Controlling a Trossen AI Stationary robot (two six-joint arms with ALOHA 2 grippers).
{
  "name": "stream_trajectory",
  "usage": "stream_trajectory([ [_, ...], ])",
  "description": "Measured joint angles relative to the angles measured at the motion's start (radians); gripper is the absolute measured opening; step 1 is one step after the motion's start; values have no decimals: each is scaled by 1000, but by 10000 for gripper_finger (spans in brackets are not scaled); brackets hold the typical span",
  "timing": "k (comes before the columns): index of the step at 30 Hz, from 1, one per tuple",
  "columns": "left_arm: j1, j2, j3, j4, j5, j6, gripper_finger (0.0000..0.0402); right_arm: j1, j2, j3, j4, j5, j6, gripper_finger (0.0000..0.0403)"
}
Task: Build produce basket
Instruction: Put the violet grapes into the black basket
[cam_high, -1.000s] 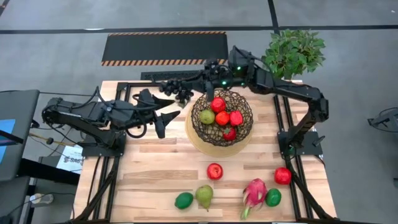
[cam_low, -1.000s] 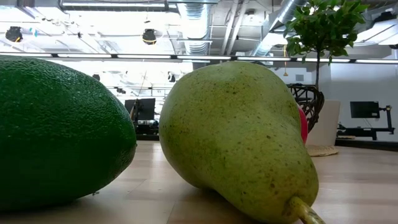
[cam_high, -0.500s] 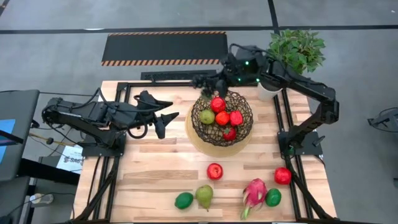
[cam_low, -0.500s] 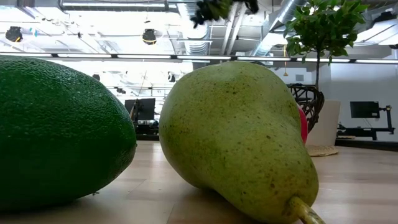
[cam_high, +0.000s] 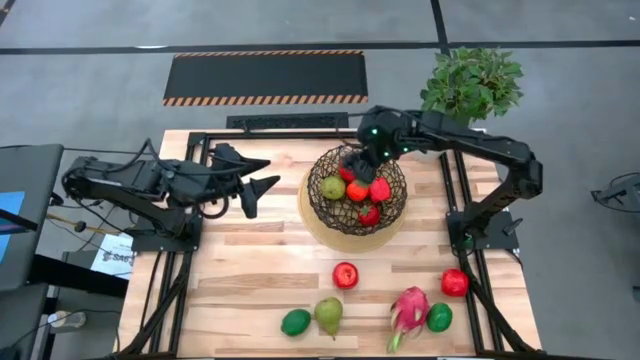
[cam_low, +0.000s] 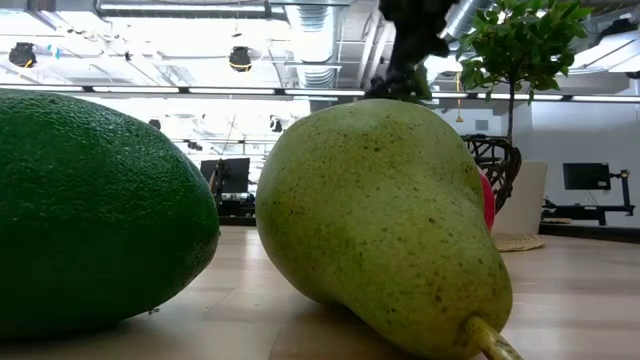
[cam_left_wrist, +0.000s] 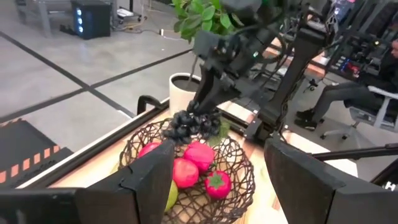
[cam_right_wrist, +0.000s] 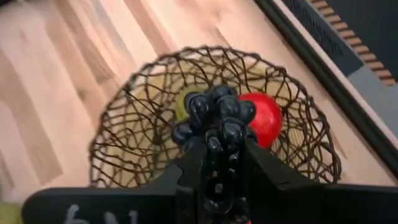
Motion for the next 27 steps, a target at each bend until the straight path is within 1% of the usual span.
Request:
stream_trajectory([
  [9,0,-1,0,-74,-5,-47,236,-46,3,-212,56,0,-27,94],
  [14,0,-1,0,-80,-6,-61,236,-80,3,-270,66,0,-56,95],
  [17,0,-1,0,-76,-6,-63,236,-100,3,-297,42,-4,-52,105],
  [20,0,-1,0,-76,-6,-68,236,-106,3,-297,29,-4,-64,138],
  [27,0,-8,0,-77,6,-69,236,-103,0,-279,23,-18,-63,257],
])
